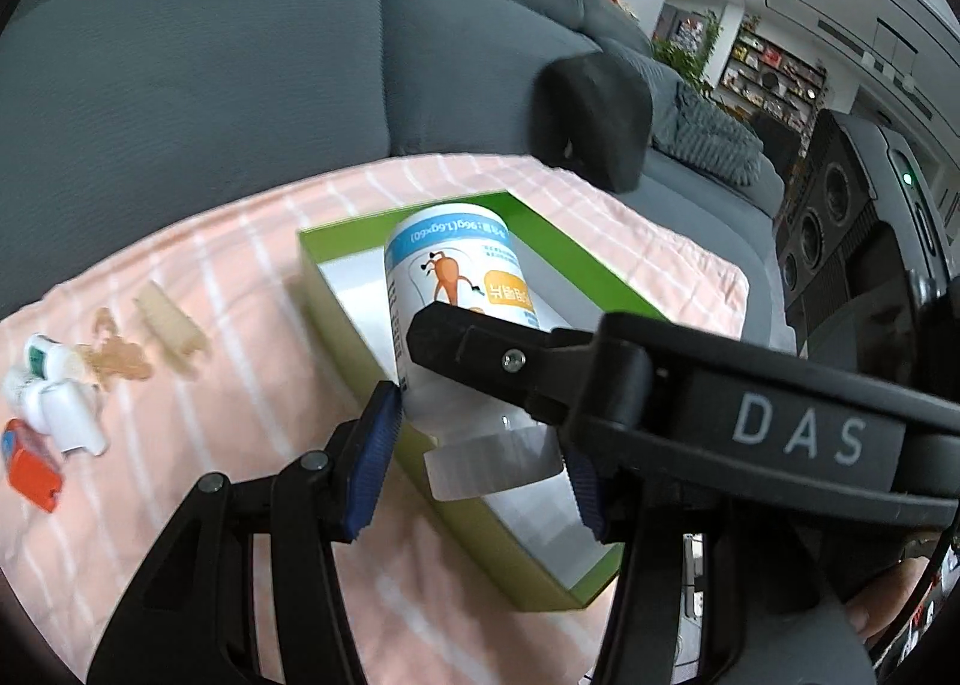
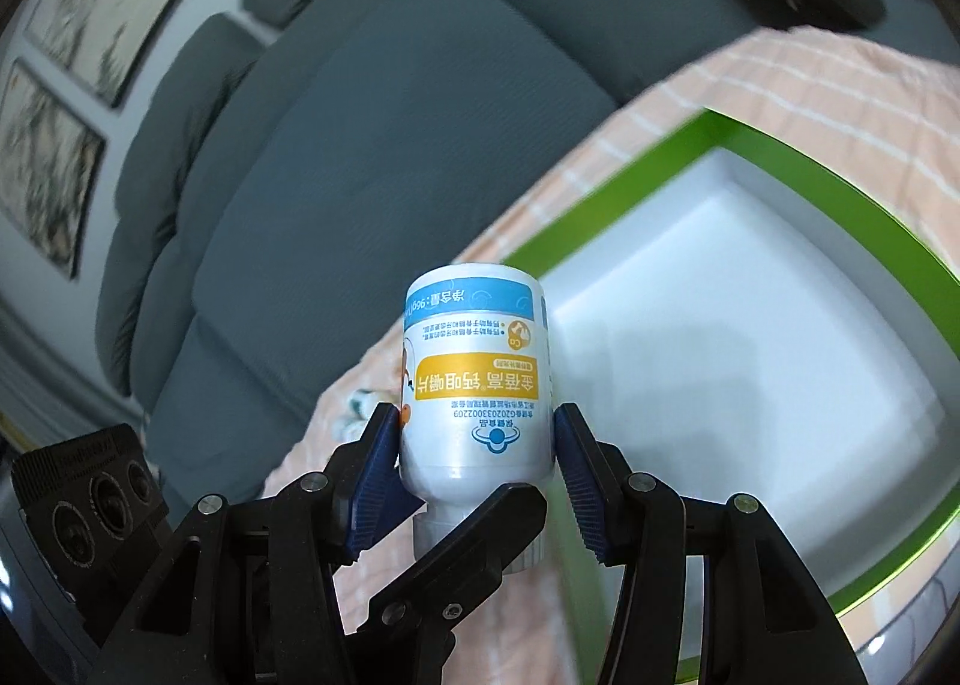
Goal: Organize rigid objects
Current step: 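Carry the bottle into the green-rimmed white box and open the right gripper, then move the right gripper back to the orange-and-blue bottle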
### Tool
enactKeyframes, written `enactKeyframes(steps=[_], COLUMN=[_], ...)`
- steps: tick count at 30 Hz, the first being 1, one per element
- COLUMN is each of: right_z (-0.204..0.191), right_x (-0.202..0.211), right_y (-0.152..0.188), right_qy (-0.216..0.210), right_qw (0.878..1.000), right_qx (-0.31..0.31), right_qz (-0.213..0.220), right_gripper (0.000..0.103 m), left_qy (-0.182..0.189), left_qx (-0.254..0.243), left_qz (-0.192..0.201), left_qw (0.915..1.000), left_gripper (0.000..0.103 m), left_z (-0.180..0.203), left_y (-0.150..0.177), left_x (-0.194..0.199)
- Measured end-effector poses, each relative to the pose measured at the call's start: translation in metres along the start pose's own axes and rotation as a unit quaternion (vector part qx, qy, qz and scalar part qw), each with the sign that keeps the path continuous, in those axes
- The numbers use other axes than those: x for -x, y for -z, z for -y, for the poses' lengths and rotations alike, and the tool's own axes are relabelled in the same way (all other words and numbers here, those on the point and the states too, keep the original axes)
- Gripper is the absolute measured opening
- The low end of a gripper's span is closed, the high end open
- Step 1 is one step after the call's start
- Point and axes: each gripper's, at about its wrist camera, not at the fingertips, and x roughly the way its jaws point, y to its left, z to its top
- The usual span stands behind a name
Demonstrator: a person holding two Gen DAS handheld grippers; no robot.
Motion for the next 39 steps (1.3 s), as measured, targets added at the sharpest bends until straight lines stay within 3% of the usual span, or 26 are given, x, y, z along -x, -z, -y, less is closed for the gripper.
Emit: enactKeyframes(steps=[17,22,27,30,39], right_z=[0.038,0.039,0.038,0.034,-0.003], right_x=[-0.01,-0.007,0.0,0.004,0.005], right_y=[-0.002,-0.002,0.0,0.001,0.008], right_qy=[0.046,0.082,0.096,0.093,0.071], right_qw=[0.998,0.995,0.993,0.993,0.996], right_qx=[-0.052,-0.06,-0.069,-0.068,-0.021], right_qz=[-0.011,0.0,0.018,0.031,0.046], right_gripper=[0.055,0.055,0.076,0.079,0.091], left_qy=[0.028,0.008,0.013,-0.001,-0.09], left_qx=[0.005,-0.002,0.006,0.01,0.051], left_qz=[-0.047,-0.047,-0.036,-0.02,0.013], left_qw=[0.9985,0.9989,0.9992,0.9997,0.9945], left_gripper=[0.052,0.054,0.071,0.078,0.079], left_z=[0.014,0.018,0.014,0.011,-0.029], left_y=[0.002,0.002,0.002,0.0,0.008], left_x=[-0.035,-0.031,-0.019,-0.006,0.037])
